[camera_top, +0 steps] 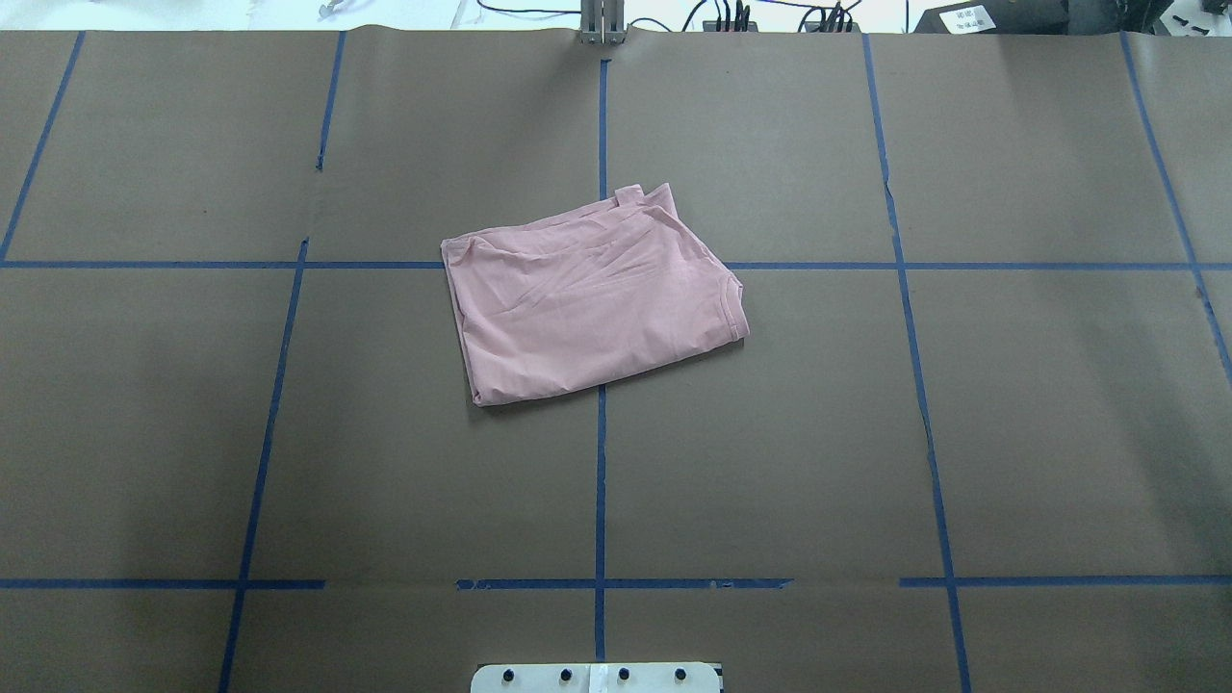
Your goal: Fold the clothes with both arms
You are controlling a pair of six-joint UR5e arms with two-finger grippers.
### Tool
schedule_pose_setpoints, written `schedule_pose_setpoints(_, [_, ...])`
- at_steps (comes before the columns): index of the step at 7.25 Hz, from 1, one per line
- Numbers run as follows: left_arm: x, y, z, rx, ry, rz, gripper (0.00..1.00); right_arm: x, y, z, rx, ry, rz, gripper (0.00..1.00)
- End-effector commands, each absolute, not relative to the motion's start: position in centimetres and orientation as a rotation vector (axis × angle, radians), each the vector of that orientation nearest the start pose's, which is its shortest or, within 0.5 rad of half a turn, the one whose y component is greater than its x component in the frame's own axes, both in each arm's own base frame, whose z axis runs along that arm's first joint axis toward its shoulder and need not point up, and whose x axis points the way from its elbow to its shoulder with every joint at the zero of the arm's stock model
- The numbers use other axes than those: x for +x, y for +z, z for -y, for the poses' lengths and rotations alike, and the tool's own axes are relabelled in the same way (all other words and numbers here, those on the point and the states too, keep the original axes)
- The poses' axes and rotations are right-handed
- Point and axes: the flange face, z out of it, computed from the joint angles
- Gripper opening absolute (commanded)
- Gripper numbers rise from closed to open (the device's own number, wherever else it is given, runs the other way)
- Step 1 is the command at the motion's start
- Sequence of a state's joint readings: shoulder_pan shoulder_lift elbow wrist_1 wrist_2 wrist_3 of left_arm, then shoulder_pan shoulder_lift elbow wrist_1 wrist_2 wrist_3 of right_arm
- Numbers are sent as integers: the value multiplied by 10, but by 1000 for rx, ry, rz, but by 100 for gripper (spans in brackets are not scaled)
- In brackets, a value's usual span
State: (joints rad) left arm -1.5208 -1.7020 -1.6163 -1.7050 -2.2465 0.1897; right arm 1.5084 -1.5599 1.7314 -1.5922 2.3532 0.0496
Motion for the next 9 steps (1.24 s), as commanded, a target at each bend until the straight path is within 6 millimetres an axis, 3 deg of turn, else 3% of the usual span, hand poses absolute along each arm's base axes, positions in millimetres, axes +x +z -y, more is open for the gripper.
schedule_pose_setpoints(1, [-25,611,544,235,346,-680,100,37,592,491,68,-51,777,100])
schedule_pose_setpoints(3, [-28,632,539,182,334,-601,100,38,602,487,41,-42,777,100])
schedule_pose_setpoints(5, [-30,635,535,154,321,-615,100,38,630,479,-9,-29,781,100])
schedule_pose_setpoints(6, [-34,646,522,138,317,-619,100,38,635,474,-15,-28,785,100])
schedule_pose_setpoints(9, [-38,646,513,138,293,-716,100,53,671,453,-61,0,783,100])
